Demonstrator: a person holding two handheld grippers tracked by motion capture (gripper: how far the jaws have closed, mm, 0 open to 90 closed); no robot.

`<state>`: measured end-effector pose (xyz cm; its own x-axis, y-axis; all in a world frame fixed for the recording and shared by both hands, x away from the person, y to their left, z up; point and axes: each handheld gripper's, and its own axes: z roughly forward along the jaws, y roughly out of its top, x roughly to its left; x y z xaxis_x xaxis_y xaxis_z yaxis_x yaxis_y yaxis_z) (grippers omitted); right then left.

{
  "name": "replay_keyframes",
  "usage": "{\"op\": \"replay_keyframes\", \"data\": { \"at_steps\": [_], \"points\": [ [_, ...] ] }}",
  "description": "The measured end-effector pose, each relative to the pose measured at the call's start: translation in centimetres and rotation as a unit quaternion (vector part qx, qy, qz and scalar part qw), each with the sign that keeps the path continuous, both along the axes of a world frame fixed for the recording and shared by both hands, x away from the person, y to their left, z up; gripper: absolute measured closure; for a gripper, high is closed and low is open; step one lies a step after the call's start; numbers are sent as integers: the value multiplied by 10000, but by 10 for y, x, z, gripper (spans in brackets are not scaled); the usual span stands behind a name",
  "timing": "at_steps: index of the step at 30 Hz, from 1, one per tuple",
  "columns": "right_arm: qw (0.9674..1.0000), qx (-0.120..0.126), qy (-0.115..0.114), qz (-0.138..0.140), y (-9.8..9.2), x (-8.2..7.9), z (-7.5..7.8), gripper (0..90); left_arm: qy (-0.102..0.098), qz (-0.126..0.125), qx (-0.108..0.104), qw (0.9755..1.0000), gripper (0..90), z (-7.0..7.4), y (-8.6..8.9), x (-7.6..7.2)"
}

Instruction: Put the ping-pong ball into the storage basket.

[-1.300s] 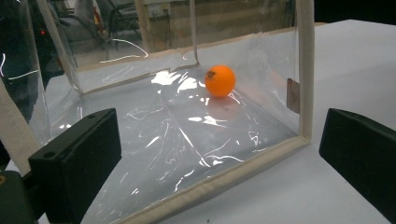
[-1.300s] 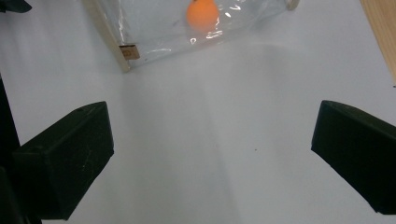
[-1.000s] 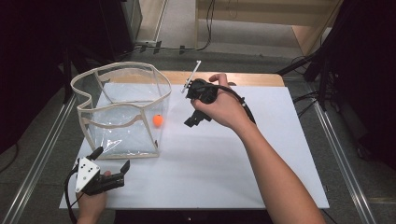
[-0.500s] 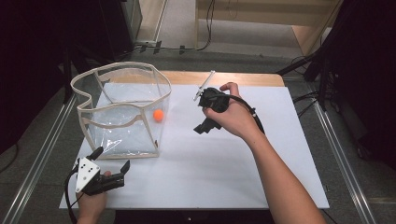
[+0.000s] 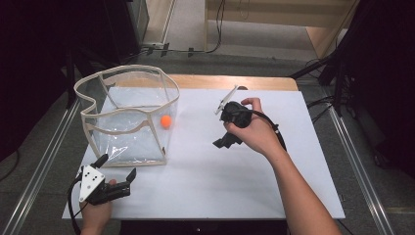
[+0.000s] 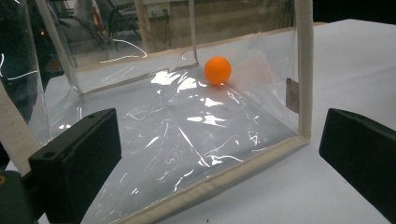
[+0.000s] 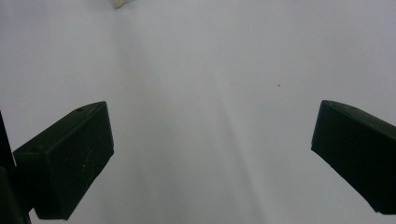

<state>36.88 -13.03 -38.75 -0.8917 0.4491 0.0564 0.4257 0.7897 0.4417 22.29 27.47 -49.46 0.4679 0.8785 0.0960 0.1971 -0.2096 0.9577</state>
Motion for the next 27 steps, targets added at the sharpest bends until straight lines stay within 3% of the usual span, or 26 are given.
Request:
{"op": "replay_keyframes", "data": {
  "at_steps": [27],
  "points": [
    [9989, 261, 10, -383, -60, -31, -31, 0, -9, -1, 29, 10000, 0, 0, -1, 0]
  ]
}}
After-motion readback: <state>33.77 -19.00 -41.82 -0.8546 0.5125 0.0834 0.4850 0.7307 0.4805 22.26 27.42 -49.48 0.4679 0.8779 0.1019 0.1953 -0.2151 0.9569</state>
